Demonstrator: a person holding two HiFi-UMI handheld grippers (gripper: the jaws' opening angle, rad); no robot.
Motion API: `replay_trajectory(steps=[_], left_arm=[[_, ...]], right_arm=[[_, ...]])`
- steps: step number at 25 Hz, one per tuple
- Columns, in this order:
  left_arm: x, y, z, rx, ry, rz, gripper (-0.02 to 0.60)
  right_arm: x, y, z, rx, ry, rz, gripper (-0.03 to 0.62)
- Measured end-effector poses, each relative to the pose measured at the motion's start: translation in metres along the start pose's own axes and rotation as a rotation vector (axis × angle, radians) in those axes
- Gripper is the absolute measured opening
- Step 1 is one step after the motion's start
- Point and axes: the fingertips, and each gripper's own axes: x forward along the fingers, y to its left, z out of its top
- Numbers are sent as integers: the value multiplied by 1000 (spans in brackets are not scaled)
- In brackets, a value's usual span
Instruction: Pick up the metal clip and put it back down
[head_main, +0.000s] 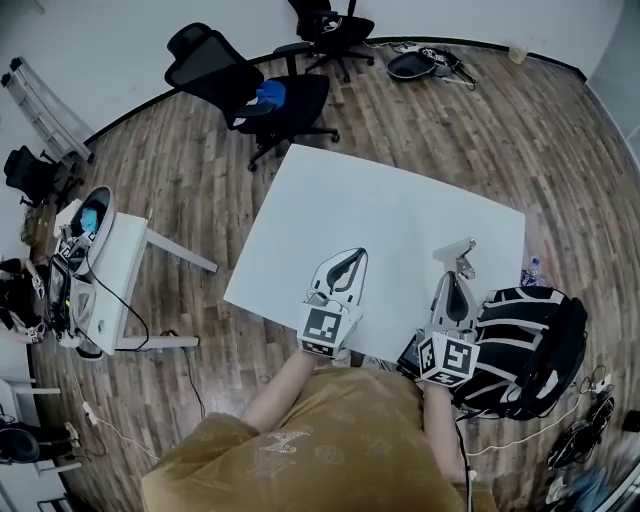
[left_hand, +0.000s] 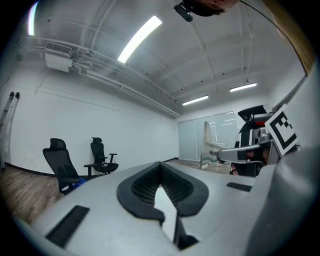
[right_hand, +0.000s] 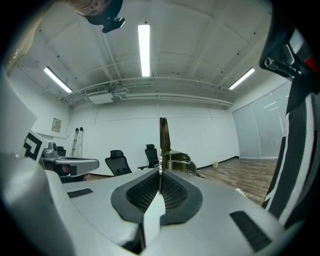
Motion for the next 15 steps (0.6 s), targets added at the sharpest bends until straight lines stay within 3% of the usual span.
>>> replay_trajectory(steps=[15], left_arm=[[1, 6, -11, 13, 38, 25, 6]], right_arm=[[4, 0, -11, 28, 38, 6, 8]])
